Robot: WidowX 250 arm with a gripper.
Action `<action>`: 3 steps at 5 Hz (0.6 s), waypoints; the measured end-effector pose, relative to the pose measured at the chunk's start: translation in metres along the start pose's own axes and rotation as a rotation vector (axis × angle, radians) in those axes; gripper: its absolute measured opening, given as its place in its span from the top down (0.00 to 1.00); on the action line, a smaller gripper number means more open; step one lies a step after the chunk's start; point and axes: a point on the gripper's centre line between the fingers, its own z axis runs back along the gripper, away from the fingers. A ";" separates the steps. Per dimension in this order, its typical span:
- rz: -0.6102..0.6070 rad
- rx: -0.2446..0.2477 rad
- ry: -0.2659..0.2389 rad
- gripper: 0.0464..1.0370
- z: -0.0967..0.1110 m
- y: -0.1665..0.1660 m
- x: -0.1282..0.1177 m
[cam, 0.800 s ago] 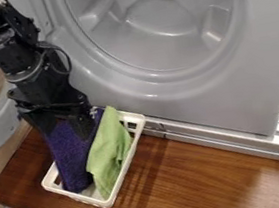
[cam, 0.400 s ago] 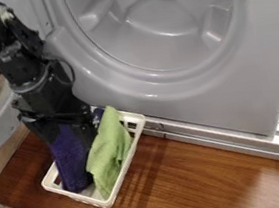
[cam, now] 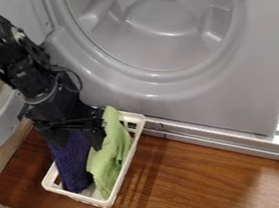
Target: Put the green cloth in the washing machine
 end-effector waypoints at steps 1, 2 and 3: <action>-0.009 -0.009 0.016 0.04 -0.023 -0.004 0.008; -0.036 0.004 0.045 0.04 -0.040 -0.012 0.013; -0.030 0.017 0.075 0.04 -0.055 -0.013 0.013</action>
